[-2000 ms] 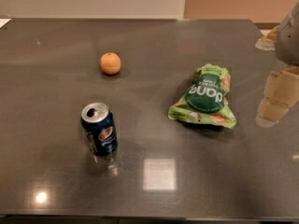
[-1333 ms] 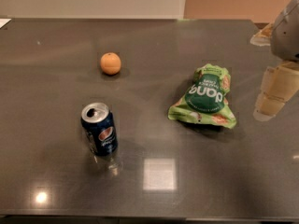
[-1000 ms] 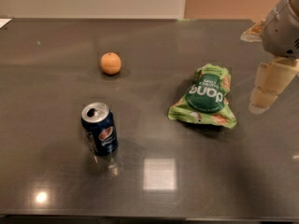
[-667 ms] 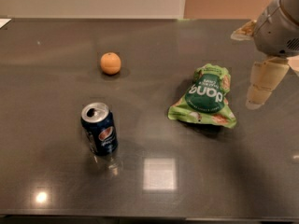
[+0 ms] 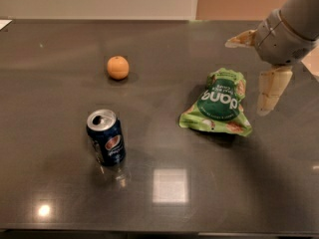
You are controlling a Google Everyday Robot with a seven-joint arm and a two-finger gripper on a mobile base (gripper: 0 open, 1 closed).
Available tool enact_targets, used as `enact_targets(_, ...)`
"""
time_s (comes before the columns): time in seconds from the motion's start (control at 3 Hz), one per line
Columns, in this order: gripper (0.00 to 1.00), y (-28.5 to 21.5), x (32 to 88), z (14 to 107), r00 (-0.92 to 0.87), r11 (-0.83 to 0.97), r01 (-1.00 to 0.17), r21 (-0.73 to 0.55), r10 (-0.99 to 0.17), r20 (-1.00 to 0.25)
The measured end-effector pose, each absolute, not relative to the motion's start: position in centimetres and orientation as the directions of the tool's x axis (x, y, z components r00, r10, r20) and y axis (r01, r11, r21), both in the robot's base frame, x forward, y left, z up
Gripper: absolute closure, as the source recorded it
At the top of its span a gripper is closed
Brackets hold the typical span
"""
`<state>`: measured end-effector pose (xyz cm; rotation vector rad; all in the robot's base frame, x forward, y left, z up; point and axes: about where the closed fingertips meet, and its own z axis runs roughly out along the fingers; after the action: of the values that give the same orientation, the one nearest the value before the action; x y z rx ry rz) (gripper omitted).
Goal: Move green rice chip bag near pepsi can
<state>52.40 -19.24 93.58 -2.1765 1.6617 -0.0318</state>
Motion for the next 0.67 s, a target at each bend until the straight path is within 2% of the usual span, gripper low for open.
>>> enact_targets(0.67, 0.00, -17.2, 54.4, 90.0, 0.459, -0.399, -0.873, -0.280, -0.867, -0.195)
